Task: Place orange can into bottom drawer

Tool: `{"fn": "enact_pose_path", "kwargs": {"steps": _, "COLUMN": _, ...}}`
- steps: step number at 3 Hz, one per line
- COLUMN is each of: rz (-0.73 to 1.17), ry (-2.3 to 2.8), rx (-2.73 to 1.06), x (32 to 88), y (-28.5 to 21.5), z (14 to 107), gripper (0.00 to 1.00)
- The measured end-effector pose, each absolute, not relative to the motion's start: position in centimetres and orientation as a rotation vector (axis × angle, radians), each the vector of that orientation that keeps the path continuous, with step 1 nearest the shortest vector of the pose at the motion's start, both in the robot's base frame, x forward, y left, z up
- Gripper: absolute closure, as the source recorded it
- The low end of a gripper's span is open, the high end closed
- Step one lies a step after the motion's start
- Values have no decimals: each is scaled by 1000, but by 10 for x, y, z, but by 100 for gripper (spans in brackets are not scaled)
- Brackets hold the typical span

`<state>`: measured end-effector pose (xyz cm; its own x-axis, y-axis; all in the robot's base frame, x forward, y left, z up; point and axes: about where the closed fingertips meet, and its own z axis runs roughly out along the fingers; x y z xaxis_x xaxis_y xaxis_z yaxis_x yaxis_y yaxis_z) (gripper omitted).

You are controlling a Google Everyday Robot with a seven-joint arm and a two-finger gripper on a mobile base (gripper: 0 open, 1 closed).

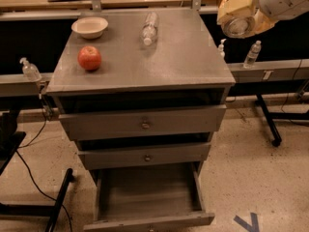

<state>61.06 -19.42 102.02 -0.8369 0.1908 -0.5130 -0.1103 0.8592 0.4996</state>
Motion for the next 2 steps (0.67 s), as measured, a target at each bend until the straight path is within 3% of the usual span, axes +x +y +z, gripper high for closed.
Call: {"fn": "enact_pose_path", "kwargs": {"steps": 2, "rz": 716, "ry": 2458, "rx": 10, "x": 603, "y": -188, "z": 1013, "gripper": 100}}
